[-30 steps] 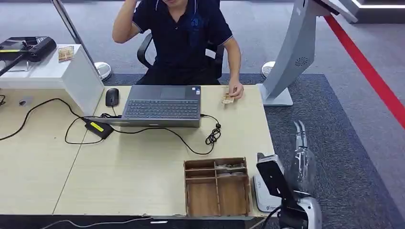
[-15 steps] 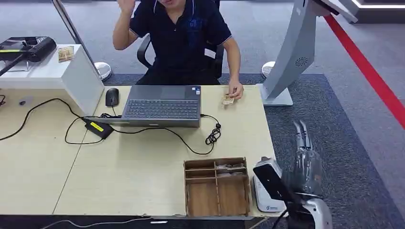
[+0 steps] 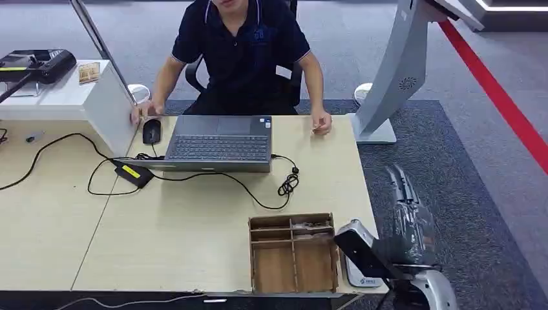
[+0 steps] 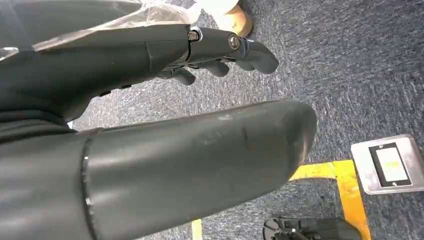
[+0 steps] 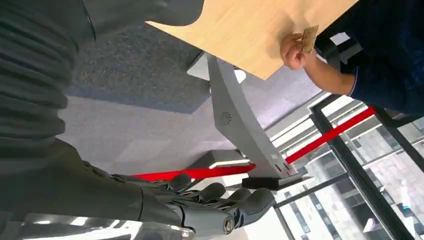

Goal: Pass the card to the sensor for recognition and then transmit it.

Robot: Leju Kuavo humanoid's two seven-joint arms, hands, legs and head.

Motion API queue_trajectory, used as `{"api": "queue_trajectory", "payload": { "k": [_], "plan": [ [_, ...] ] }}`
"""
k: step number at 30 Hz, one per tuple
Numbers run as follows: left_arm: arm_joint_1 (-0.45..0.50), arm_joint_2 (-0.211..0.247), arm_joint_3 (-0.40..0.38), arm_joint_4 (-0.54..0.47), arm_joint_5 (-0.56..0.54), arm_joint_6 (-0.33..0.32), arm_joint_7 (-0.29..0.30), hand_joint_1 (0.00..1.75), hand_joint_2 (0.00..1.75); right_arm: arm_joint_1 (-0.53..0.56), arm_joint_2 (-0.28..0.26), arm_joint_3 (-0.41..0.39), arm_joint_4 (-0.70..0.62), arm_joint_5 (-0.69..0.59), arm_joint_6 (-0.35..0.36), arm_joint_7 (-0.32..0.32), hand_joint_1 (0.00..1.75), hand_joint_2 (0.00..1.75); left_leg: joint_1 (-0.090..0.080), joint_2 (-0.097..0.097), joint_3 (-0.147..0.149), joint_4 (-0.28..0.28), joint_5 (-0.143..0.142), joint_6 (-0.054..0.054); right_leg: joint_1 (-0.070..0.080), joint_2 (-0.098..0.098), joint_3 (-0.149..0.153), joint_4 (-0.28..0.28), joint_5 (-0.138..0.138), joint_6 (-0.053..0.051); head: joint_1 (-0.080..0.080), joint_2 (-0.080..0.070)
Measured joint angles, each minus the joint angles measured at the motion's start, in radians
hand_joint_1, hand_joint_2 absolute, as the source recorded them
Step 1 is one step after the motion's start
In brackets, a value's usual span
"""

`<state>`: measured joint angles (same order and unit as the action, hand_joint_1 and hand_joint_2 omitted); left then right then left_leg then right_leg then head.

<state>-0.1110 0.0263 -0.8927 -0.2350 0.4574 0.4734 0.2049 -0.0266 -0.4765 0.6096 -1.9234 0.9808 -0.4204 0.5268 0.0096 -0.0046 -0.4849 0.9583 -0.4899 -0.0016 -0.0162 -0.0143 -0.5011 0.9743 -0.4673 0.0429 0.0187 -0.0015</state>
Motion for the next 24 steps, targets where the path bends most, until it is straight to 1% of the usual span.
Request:
{"api": "queue_trajectory", "payload": {
  "k": [9,19,24],
  "plan": [
    [0.000,0.005,0.000,0.000,0.000,-0.003,-0.003,0.00,0.00,-0.022,-0.031,0.055,-0.032,-0.003,0.082,0.026,0.00,1.75,0.000,0.000,0.000,0.000,0.000,0.000,0.000,0.000,0.000,0.000,0.000,0.000,0.000,0.000],
    [0.000,0.006,0.000,0.000,-0.003,-0.003,-0.010,0.00,0.00,-0.039,-0.051,0.113,-0.050,-0.031,0.136,0.039,0.00,1.75,0.000,0.000,0.000,0.000,0.000,0.000,0.000,0.000,0.000,0.000,0.000,0.000,0.000,0.000],
    [0.000,0.006,0.000,0.000,-0.003,-0.005,-0.012,0.00,0.00,-0.049,-0.053,0.140,-0.050,-0.039,0.147,0.041,0.00,1.75,0.000,0.000,0.000,0.000,0.000,0.000,0.000,0.000,0.000,0.000,0.000,0.000,0.000,0.000]
  ]
}}
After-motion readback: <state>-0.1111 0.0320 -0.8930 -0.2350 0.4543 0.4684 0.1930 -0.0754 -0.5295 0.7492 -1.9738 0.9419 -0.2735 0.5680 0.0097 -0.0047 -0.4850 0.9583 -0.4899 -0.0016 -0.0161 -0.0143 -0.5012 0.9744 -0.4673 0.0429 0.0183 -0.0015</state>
